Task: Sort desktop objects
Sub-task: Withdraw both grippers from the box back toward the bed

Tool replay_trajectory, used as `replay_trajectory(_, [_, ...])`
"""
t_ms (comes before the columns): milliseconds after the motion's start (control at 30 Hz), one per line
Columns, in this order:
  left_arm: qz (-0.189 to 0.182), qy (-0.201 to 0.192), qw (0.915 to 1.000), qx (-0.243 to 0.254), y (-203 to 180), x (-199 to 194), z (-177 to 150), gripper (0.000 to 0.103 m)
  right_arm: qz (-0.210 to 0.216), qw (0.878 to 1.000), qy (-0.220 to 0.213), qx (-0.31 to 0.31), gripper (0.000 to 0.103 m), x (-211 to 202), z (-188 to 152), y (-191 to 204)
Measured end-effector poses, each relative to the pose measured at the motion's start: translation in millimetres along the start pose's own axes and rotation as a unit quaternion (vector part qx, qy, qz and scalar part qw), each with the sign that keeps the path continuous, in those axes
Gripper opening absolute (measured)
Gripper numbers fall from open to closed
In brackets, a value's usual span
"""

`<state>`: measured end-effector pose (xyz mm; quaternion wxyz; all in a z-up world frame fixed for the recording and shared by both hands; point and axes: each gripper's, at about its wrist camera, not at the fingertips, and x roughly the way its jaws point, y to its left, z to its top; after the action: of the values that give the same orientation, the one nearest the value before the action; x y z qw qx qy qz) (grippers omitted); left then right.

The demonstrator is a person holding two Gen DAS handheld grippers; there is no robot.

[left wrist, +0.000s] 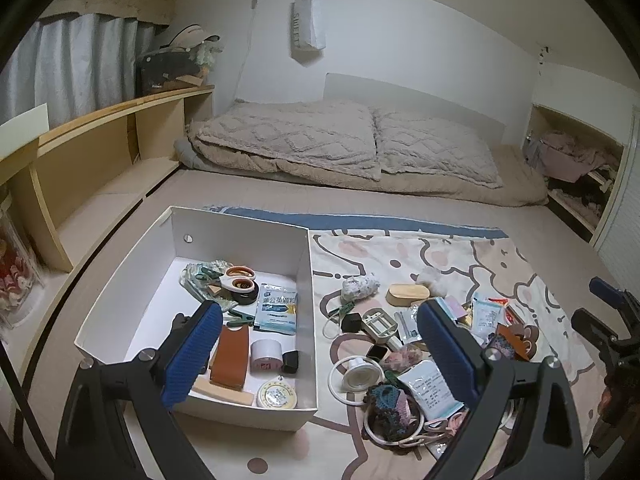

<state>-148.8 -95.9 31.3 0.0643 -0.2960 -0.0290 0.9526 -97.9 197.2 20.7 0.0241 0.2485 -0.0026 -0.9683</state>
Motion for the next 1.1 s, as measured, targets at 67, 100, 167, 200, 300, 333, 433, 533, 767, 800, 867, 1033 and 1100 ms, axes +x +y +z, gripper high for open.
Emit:
replay_trajectory(67, [0.003, -0.005, 1.0000, 0.006, -3, -1, -2, 0.099, -0.002, 1.000, 0.001, 0.004, 0.103, -2, -5, -5])
replay_trajectory(100, [0.003, -0.007, 0.9999, 0.009, -4, -1, -3, 0.099, -0.004, 1.000, 0.003, 0.006, 0.103, -4, -8, -8])
replay_trajectory(167, [0.001, -0.005, 0.9998, 0.018, -7, 1, -5, 0.099, -0.008, 1.000, 0.007, 0.008, 0.103, -5, -12, -13])
replay_trajectory(200, [0.000, -0.003, 0.9998, 0.020, -9, 2, -5, 0.099, -0.009, 1.000, 0.008, 0.009, 0.103, -6, -15, -15])
replay_trajectory(300, [-0.005, 0.003, 0.9997, 0.024, -15, 6, -7, 0.099, -0.013, 1.000, 0.011, 0.012, 0.103, -8, -20, -21])
replay_trajectory(333, [-0.009, 0.004, 0.9997, 0.024, -18, 7, -8, 0.099, -0.015, 1.000, 0.012, 0.013, 0.103, -8, -22, -23])
replay_trajectory(433, [-0.016, 0.006, 0.9996, 0.022, -23, 9, -10, 0.099, -0.020, 1.000, 0.016, 0.018, 0.103, -7, -29, -29])
replay_trajectory(533, [-0.021, 0.008, 0.9994, 0.026, -32, 10, -13, 0.099, -0.026, 0.999, 0.023, 0.023, 0.103, -5, -36, -35])
replay_trajectory(767, [-0.030, 0.022, 0.9977, 0.057, -53, 17, -27, 0.099, -0.049, 0.997, 0.046, 0.033, 0.103, 4, -66, -52])
replay_trajectory(800, [-0.032, 0.026, 0.9973, 0.062, -56, 18, -29, 0.099, -0.053, 0.997, 0.053, 0.036, 0.103, 6, -72, -54])
replay_trajectory(867, [-0.033, 0.030, 0.9965, 0.070, -61, 20, -33, 0.099, -0.061, 0.995, 0.066, 0.040, 0.103, 10, -83, -58])
replay_trajectory(1033, [-0.038, 0.041, 0.9952, 0.080, -71, 26, -44, 0.099, -0.072, 0.991, 0.097, 0.054, 0.103, 22, -111, -68])
replay_trajectory(1100, [-0.040, 0.051, 0.9943, 0.085, -76, 29, -49, 0.099, -0.075, 0.989, 0.114, 0.058, 0.103, 29, -124, -71])
